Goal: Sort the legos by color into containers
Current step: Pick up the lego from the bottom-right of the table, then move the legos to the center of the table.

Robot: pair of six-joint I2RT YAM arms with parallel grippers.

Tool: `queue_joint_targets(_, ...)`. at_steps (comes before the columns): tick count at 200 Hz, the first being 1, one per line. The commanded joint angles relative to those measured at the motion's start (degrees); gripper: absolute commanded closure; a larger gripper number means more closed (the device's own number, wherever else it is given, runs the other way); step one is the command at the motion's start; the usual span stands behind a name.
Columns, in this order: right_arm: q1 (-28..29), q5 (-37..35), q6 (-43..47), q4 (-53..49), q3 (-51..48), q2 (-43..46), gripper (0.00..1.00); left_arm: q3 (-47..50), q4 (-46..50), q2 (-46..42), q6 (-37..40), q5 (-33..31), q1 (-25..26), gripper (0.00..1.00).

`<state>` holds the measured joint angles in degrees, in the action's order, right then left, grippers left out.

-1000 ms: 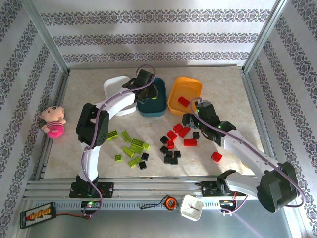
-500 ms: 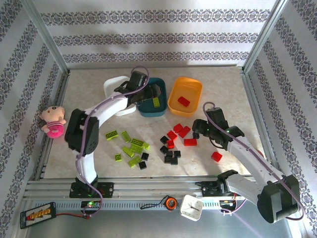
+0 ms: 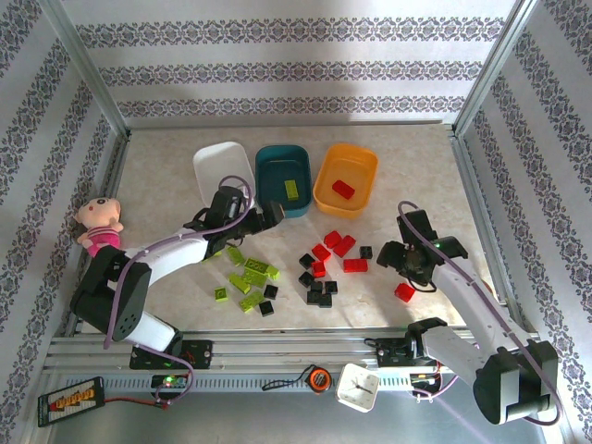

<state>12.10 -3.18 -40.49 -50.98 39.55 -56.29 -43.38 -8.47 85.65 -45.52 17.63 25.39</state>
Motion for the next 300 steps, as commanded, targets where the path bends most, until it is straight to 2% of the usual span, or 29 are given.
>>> queue_joint_targets(1,-0.5,-0.44,-3.89,-7.29,1.0,-1.08,0.2,0.7,-6.47,-0.33,-0.8,1.89,-0.42,0.0)
queue_joint_targets(45,-0.1,-0.06,-8.68,-9.62,-2.02,-3.1,0.22,1.4,-8.13,0.15,-1.73,3.28,-0.6,0.0)
queue_joint_targets(89,0.28,-0.61,-8.45,-7.29,-3.28,-8.29,0.22,1.45,-7.94,-0.91,-1.75,3.3,-0.87,0.0)
queue_joint_targets(113,1.06,-1.57,-7.9,-5.45,-3.39,-11.1,0.26,1.5,-7.88,-1.54,-1.95,3.29,-1.09,0.0)
queue_joint_targets(182,2.02,2.95,-1.91,3.14,-2.95,-15.55,0.58,1.97,-4.86,-5.04,-0.59,0.93,-1.05,0.0)
queue_joint_targets(220,8.09,4.73,0.49,8.62,0.72,-19.58,0.67,3.24,-3.21,-7.32,-0.03,-0.76,-1.21,0.0)
queue_joint_targets(271,16.57,7.97,2.39,19.53,6.42,-27.4,0.69,5.23,0.27,-10.79,0.05,-2.15,-1.98,0.0)
queue_joint_targets(300,19.51,12.54,4.1,23.49,10.22,-32.7,0.7,5.71,3.23,-13.45,0.45,-3.41,-2.2,0.0)
